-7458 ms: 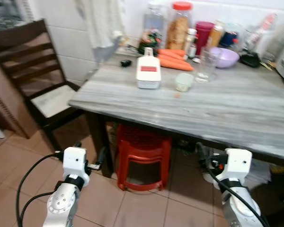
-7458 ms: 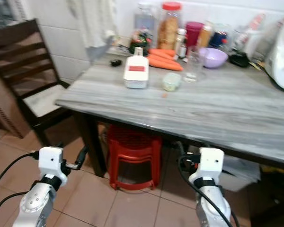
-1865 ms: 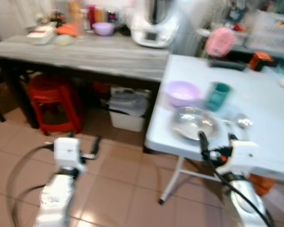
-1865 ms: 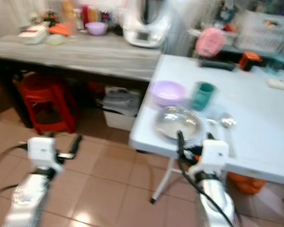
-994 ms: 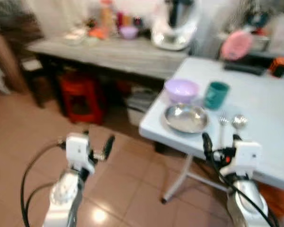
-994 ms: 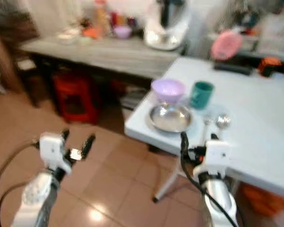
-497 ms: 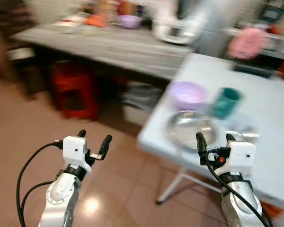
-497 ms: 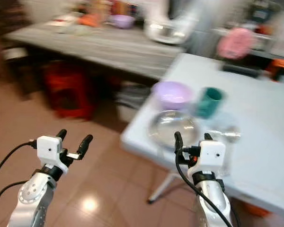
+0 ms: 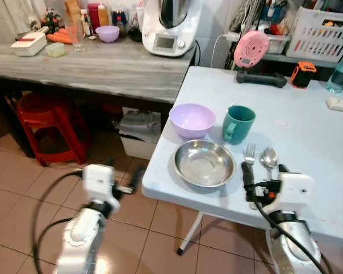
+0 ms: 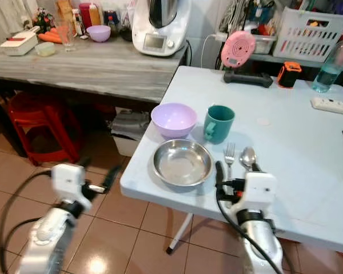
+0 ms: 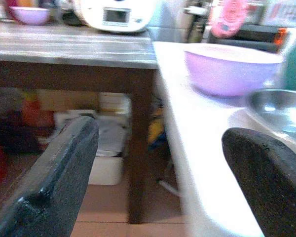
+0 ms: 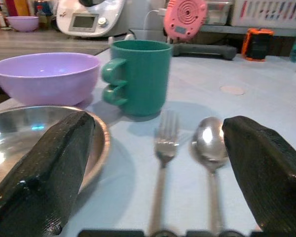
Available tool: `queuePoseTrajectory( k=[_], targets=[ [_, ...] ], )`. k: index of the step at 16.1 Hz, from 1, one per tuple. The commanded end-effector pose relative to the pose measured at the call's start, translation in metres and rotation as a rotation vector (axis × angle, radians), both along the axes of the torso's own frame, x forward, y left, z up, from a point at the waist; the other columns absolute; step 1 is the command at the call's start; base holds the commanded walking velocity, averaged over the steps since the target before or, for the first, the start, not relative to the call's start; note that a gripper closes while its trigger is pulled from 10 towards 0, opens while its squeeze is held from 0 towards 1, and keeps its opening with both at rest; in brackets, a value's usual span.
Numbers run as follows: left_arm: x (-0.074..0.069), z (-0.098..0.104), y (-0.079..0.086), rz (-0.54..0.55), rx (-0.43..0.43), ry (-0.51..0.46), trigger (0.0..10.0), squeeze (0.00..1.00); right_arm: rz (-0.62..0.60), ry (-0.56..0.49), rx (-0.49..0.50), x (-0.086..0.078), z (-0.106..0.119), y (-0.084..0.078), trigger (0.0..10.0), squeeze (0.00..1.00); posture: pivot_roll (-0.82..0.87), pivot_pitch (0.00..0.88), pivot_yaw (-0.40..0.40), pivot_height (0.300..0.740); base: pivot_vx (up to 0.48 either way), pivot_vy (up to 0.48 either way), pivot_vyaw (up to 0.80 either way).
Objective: Setting the table
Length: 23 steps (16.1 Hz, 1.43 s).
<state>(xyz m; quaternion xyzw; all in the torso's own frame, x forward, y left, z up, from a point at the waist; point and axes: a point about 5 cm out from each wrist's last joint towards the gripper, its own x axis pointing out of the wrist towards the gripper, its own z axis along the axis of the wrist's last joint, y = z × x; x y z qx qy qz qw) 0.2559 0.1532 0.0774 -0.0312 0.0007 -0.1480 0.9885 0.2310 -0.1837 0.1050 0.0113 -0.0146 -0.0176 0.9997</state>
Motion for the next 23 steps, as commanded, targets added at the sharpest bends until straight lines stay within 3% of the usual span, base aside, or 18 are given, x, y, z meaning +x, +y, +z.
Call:
queuePoseTrajectory(
  k=[1, 7, 12, 19, 23],
  targets=[
    [-0.001, -0.001, 0.006, -0.001, 0.027, 0.001, 10.0, 0.0, 0.011, -0.003, 0.003, 0.001, 0.002, 0.002, 10.0, 0.0, -0.02, 0.0, -0.017, 0.74, 0.0, 0.0, 0.0],
    [-0.01, -0.006, 0.011, -0.105, 0.071, -0.002, 10.0, 0.0, 0.046, 0.034, 0.01, 0.007, -0.001, 0.003, 10.0, 0.0, -0.02, 0.0, -0.021, 0.74, 0.0, 0.0, 0.0],
    [-0.013, -0.005, 0.01, -0.216, 0.111, -0.024, 10.0, 0.0, 0.042, 0.127, 0.095, 0.022, -0.01, -0.006, 10.0, 0.0, -0.02, 0.0, -0.017, 0.74, 0.0, 0.0, 0.0],
    [-0.018, -0.004, 0.008, -0.3, 0.14, -0.036, 10.0, 0.0, 0.096, 0.184, 0.152, 0.044, -0.011, 0.008, 10.0, 0.0, -0.01, 0.0, -0.008, 0.74, 0.0, 0.0, 0.0],
    [-0.021, -0.003, 0.009, -0.365, 0.15, -0.041, 10.0, 0.0, 0.184, 0.265, 0.159, 0.052, -0.018, 0.023, 10.0, 0.0, -0.01, 0.0, -0.004, 0.74, 0.0, 0.0, 0.0]
  ],
)
